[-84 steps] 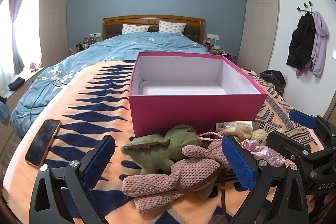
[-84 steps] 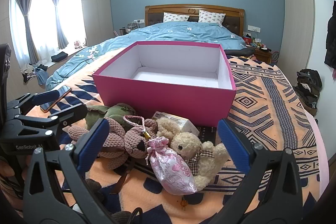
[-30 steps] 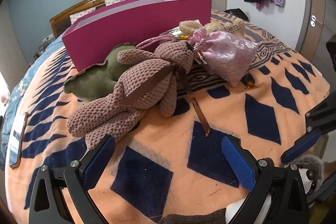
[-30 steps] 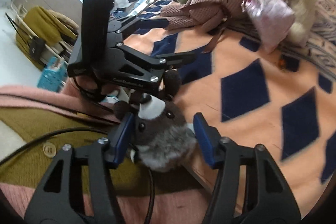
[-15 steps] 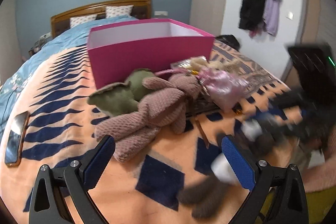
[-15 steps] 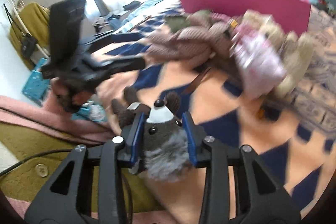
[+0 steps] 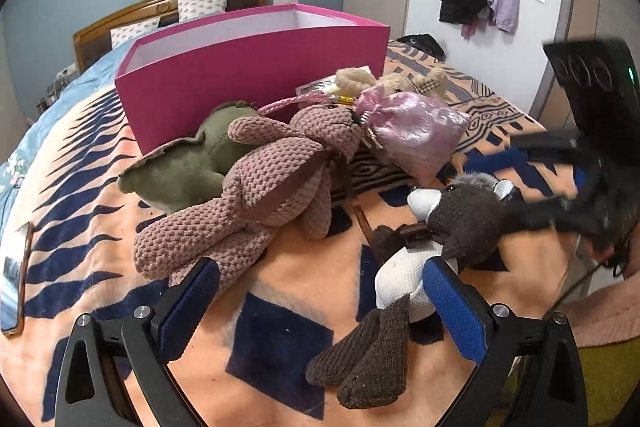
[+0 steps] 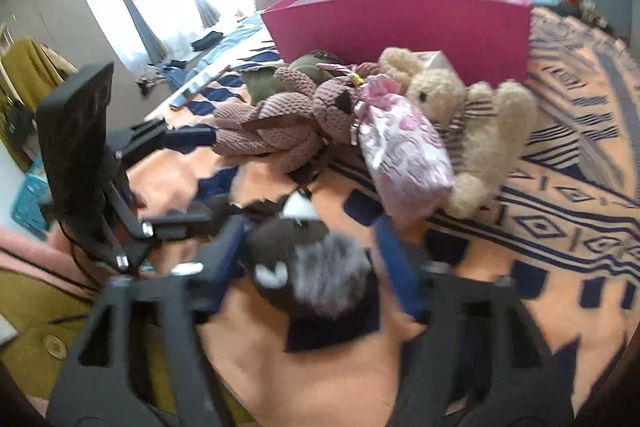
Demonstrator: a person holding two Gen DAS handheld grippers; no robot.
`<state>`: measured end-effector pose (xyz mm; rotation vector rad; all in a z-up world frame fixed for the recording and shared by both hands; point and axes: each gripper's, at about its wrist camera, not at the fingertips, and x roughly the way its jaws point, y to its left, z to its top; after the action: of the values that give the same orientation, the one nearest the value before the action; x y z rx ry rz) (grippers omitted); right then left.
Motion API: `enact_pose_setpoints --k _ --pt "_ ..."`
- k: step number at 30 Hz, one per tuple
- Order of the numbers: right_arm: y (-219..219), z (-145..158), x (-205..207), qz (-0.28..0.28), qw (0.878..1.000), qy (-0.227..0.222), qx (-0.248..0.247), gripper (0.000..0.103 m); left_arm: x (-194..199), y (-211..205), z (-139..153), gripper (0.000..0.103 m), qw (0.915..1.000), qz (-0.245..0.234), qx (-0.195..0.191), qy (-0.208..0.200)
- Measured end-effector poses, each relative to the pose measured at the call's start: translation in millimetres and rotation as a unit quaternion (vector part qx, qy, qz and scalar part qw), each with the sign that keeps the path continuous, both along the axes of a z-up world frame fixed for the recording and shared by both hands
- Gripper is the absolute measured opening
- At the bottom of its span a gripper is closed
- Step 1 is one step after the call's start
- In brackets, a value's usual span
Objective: Organize objects
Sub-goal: 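Grasp the grey-brown raccoon plush with the right tool and lift it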
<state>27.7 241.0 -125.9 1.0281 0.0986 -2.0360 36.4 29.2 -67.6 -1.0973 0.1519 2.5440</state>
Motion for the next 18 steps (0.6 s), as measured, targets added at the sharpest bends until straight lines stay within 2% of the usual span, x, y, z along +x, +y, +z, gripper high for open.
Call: enact_pose_setpoints --k 4,6,10,12,15,18 --pt "-3.6 -12.1 -1.2 -0.003 1.0 -0.01 0.001 0.073 -6.6 -3.3 1.9 0.103 1.0 0.008 0.003 -0.003" --pt "-5.5 -14.6 -7.6 0.008 0.999 -0.026 -0.02 0.059 -9.3 -4.6 3.3 0.103 0.9999 0.015 0.0 -0.004" --pt "-6.0 -9.0 -12.5 0.006 0.999 -0.026 -0.032 0.056 -9.4 -13.8 11.2 0.103 0.9997 0.023 0.007 -0.001" --pt "-2.7 -2.9 -12.7 0.003 0.999 -0.026 -0.035 0.056 -7.4 -21.7 18.9 0.103 0.9994 0.024 0.025 0.006" --pt "-1.9 11.2 -10.3 0.0 0.999 -0.012 -0.042 0.056 -2.1 -39.5 34.9 0.103 0.9966 0.031 0.073 0.023" --pt "0.4 29.3 -11.5 -0.009 0.998 0.008 -0.059 0.056 1.6 -48.1 48.9 0.103 0.9947 0.038 0.086 0.041"
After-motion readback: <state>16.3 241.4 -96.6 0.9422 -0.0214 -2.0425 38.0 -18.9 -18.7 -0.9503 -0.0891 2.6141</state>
